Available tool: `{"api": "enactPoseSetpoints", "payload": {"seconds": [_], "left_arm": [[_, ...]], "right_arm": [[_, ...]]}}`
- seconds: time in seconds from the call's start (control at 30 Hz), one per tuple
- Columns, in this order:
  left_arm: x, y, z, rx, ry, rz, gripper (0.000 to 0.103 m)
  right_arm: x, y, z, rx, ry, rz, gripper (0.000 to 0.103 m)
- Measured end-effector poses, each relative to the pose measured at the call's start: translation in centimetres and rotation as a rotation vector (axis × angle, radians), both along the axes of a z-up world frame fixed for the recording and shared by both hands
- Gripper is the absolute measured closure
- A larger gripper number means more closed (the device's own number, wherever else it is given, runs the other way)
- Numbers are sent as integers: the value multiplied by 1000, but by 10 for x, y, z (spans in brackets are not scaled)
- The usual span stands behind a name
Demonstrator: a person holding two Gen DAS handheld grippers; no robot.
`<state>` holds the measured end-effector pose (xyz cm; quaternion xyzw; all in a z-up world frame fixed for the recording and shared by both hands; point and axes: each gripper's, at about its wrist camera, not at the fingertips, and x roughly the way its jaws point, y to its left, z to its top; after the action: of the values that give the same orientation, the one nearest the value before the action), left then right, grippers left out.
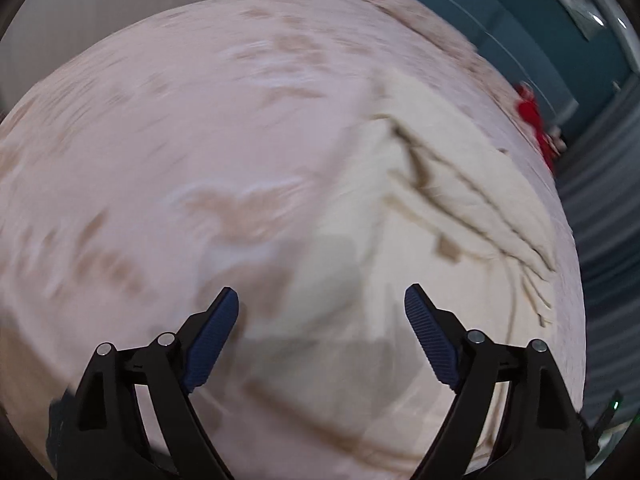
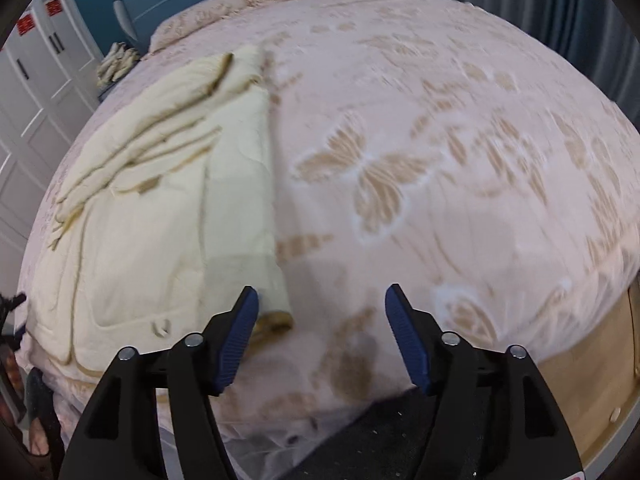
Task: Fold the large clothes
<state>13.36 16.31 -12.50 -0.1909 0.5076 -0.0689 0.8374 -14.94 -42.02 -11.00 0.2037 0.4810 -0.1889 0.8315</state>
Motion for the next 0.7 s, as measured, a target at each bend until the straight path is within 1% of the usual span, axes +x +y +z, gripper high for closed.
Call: {"api": "enactPoseSetpoints", "payload": {"seconds": [0.03,0.07,0.13,0.2,0.27,0.3,0.33,0.37,0.4,0.43,0.47,0.5,0.53,0.63,0.7], "left_arm": [[-3,6,-5,-9,18,19,20],[-5,10,-10,-28,35,35,20],[-8,16,-17,-65,47,57,20],[-10,11,-15,-60,20,35,20],[-8,3,-16,-98,8,-7,22],[-8,0,-17,-102,13,-8,23],[-8,-4,-18,-110,13,-16,29],[-7,-8,-18,-123,10,-33,39],[-5,-12,-19,-129,18,-48,45],[-4,-14,-19,-140,26,-55,60],[-4,-15,-19,-153,31,-57,74],[-4,-15,-17,-163,38,-52,78],[-5,-14,-14,-169,31,-51,87],[-14,-13,5,-189,-17,-78,93],[-23,-14,20,-182,-54,-99,95]], "right_arm": [[0,-2,-4,29,0,-6,35],[1,-6,-11,82,-3,-23,36],[-4,-12,-17,141,-15,-44,35],[-3,-10,-21,201,-47,-65,34],[0,-5,-23,253,-72,-53,34],[2,-1,-23,274,-84,-45,36],[3,2,-23,278,-87,-42,37],[6,6,-23,275,-88,-34,45],[9,9,-22,268,-90,-24,62],[12,11,-21,269,-90,-20,70],[14,12,-20,281,-98,-17,87],[14,13,-16,302,-122,-14,96],[13,16,-9,297,-140,-13,96],[11,27,14,219,-164,42,98],[6,36,33,163,-174,98,99]]}}
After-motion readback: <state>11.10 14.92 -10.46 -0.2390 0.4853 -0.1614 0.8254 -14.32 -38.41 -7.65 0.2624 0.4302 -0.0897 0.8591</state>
